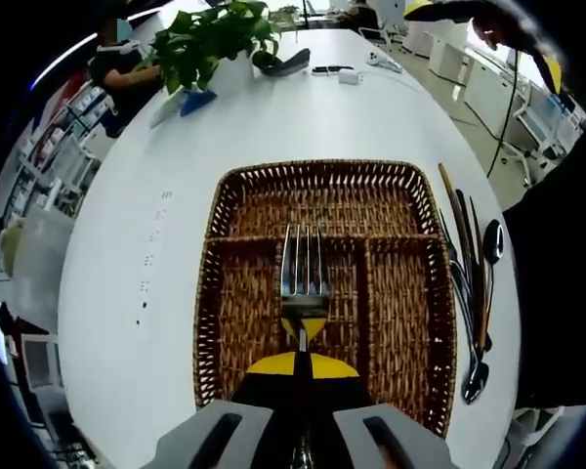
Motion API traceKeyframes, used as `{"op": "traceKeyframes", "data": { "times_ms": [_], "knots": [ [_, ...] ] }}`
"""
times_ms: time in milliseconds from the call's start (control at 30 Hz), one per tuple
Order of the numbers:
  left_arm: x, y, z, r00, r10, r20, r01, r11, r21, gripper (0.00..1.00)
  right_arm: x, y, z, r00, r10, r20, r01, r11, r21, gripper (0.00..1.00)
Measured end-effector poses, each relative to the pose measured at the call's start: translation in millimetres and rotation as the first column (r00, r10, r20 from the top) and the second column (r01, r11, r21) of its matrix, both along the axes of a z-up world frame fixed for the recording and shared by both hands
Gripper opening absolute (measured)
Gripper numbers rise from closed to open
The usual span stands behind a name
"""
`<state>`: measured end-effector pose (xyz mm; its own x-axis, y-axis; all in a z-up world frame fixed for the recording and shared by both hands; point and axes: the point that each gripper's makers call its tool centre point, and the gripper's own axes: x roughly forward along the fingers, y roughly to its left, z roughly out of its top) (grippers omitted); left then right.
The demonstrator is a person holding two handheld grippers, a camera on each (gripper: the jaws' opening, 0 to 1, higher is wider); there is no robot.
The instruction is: Arrange the knives, forks, and spoons in their matching storage slots by inserting each utensil handle-first until every utensil is classified and aligned in the correct compartment
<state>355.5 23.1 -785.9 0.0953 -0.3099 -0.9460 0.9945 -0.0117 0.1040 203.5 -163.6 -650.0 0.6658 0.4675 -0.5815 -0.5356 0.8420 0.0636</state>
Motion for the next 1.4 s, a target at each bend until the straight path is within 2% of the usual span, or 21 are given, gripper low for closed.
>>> {"op": "traceKeyframes", "data": {
  "times_ms": [300,433,600,833,1400],
  "knots": [
    [-2.4,-1,-14.7,1.000,0.007,-0.004,-0.007,1.000,0.008,0.00,-1,1,-0.1,1.000,-0.009,-0.003,0.009,1.000,0.006,0.99],
    [0.6,3,-24.4,1.000,0.028,-0.008,-0.027,0.999,0.033,0.00,-1,3,-1.4,1.000,-0.009,-0.007,0.009,1.000,0.010,0.99],
    [-2.5,5,-32.7,0.999,0.039,-0.036,-0.038,0.998,0.042,0.00,-3,4,-4.7,1.000,-0.015,-0.016,0.015,1.000,0.010,0.99],
    [-1.7,6,-42.1,0.998,0.047,-0.048,-0.045,0.998,0.046,0.00,-3,6,-5.6,1.000,-0.016,-0.021,0.016,1.000,0.010,0.99],
    [1.8,2,-64.2,0.998,0.057,-0.039,-0.055,0.997,0.053,0.00,-7,3,-6.6,0.999,-0.027,-0.030,0.027,1.000,0.000,0.99]
  ]
}}
